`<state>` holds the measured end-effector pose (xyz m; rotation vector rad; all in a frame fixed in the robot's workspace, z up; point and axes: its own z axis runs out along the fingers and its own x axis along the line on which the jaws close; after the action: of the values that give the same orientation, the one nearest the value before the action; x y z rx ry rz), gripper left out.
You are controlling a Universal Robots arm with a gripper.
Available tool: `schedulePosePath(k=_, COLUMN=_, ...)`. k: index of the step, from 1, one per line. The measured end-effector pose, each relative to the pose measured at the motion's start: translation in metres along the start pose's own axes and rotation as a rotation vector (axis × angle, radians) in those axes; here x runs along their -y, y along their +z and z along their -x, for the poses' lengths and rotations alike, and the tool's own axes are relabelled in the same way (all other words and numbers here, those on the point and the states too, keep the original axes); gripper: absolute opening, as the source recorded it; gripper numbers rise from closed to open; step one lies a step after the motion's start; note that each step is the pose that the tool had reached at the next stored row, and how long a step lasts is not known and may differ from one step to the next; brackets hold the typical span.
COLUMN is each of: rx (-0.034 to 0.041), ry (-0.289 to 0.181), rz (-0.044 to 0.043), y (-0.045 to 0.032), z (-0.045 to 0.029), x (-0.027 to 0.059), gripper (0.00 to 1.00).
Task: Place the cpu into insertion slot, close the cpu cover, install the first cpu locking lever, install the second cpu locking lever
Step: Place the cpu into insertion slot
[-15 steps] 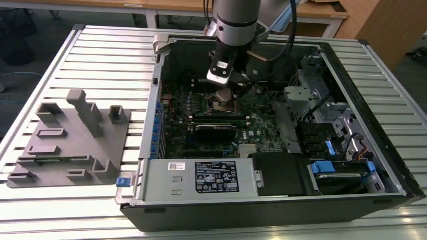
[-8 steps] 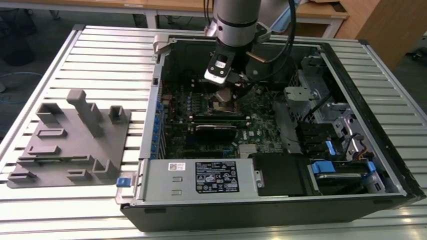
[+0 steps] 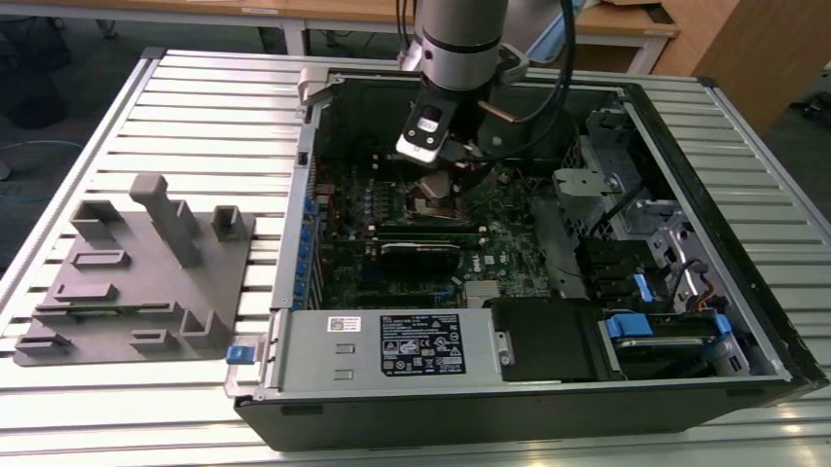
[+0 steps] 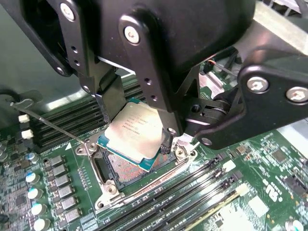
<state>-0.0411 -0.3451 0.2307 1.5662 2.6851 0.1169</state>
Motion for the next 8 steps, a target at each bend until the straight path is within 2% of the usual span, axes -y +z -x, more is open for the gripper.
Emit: schedulePosePath(k=8, rx=0.0118, ry=0.146, rz=0.0016, y=0.0004, z=0.0, x=0.0, gripper=0.54)
